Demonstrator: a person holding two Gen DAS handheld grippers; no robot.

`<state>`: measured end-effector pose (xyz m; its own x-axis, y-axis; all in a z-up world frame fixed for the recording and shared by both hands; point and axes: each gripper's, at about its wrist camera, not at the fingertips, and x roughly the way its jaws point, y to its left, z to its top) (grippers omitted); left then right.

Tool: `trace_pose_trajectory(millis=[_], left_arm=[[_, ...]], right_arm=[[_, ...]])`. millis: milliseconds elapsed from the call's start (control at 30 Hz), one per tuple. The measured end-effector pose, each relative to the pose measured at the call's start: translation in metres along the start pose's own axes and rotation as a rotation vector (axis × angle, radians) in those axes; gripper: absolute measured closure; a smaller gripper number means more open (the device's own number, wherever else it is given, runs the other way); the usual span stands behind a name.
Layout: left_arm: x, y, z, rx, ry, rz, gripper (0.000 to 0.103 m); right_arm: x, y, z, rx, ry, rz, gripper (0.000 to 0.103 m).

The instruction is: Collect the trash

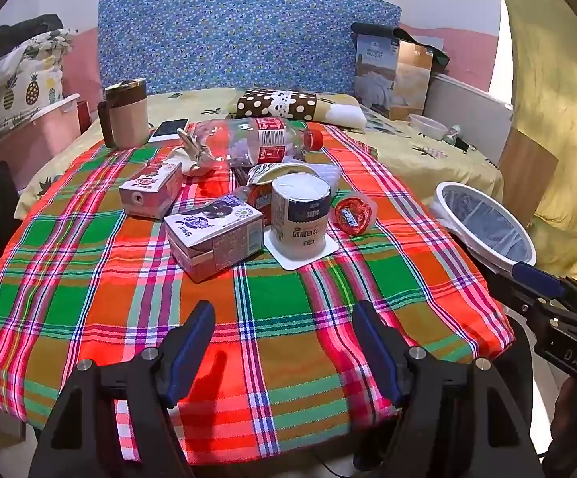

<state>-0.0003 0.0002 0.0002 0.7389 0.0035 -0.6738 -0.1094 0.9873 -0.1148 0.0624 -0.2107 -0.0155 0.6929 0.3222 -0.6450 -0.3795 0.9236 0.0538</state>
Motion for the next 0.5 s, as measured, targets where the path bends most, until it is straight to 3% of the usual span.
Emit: trace_pose_trajectory(millis=[500], left_arm=[[-0.0029, -0.0007, -0.0001, 0.017, -0.003, 0.023, 0.032]], right_arm=[[-0.001, 0.002, 0.0003, 0.0, -0.009, 0.004, 0.045]])
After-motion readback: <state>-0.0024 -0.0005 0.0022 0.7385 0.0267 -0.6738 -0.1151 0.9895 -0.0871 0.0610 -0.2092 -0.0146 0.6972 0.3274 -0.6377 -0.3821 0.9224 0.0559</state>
